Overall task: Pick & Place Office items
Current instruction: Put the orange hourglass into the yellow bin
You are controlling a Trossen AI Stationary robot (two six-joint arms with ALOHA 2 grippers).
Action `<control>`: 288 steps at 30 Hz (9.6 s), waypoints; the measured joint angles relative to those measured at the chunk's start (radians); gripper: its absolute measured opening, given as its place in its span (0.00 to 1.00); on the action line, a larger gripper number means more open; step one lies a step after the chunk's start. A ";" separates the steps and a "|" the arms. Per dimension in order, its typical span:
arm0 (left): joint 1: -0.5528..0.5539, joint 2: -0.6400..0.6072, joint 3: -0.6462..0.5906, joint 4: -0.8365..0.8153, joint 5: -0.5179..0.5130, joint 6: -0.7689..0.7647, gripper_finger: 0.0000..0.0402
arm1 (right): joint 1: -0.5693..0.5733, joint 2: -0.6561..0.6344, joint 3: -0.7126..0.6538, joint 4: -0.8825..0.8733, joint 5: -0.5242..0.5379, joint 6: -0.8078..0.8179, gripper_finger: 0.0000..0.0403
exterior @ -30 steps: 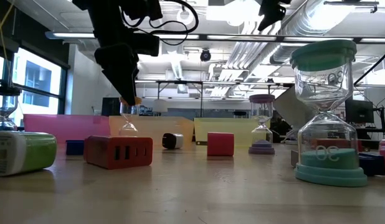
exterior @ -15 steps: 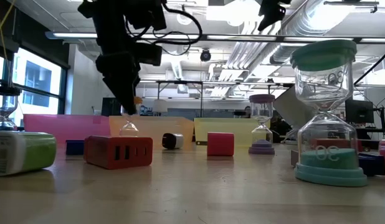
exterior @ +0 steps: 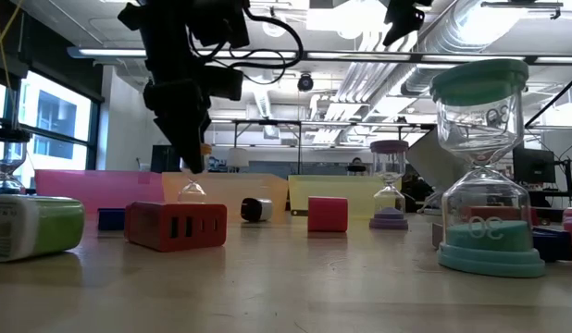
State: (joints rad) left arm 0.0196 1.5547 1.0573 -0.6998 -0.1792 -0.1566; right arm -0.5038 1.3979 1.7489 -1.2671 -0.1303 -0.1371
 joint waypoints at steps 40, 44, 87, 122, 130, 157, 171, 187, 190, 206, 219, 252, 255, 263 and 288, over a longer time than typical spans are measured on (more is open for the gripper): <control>0.000 -0.490 0.068 0.388 -0.273 -0.040 0.46 | 0.002 0.007 0.000 0.280 -0.487 0.123 0.85; -0.003 -0.500 0.068 0.637 -0.269 0.135 0.46 | 0.006 0.025 0.000 0.430 -0.549 0.269 0.85; -0.013 -0.460 0.068 0.980 -0.242 0.497 0.46 | 0.062 0.216 0.000 1.011 -0.617 0.840 0.85; -0.014 -0.444 0.068 0.980 -0.239 0.525 0.46 | 0.065 0.298 0.000 1.255 -0.843 0.951 0.56; -0.014 -0.444 0.068 0.973 -0.239 0.530 0.46 | 0.065 0.298 0.000 1.249 -0.856 0.903 0.43; -0.013 -0.444 0.067 0.965 -0.247 0.497 0.69 | 0.052 0.296 0.000 1.220 -0.941 0.810 0.43; -0.015 -0.444 0.067 0.894 -0.275 0.468 0.70 | -0.037 0.248 0.000 0.913 -0.948 0.551 0.43; 0.098 -0.480 0.067 0.474 -0.260 -0.087 0.70 | -0.094 0.129 0.001 0.190 -0.030 -0.025 0.43; 0.156 -0.479 0.067 0.374 -0.179 -0.174 0.70 | -0.079 0.147 0.001 0.158 0.035 -0.026 0.43; 0.365 -0.475 0.067 0.220 0.110 -0.330 0.70 | -0.052 0.541 0.000 0.150 0.130 -0.109 0.43; 0.389 -0.475 0.067 0.197 0.158 -0.338 0.70 | -0.053 0.636 0.000 0.164 0.227 -0.157 0.43; 0.382 -0.475 0.067 0.190 0.235 -0.375 0.70 | -0.085 0.637 -0.017 -0.011 0.206 -0.016 0.43; 0.382 -0.475 0.067 0.187 0.235 -0.375 0.70 | -0.085 0.639 -0.043 -0.010 0.205 -0.015 0.43; 0.382 -0.475 0.067 0.187 0.235 -0.375 0.70 | -0.085 0.639 -0.085 0.015 0.210 -0.015 0.43; 0.382 -0.475 0.068 0.182 0.235 -0.375 0.70 | -0.077 0.638 -0.098 0.036 0.210 0.005 0.60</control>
State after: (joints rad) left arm 0.4019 1.0800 1.1248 -0.5175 0.0561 -0.5312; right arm -0.5807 2.0361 1.6512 -1.2308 0.0797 -0.1325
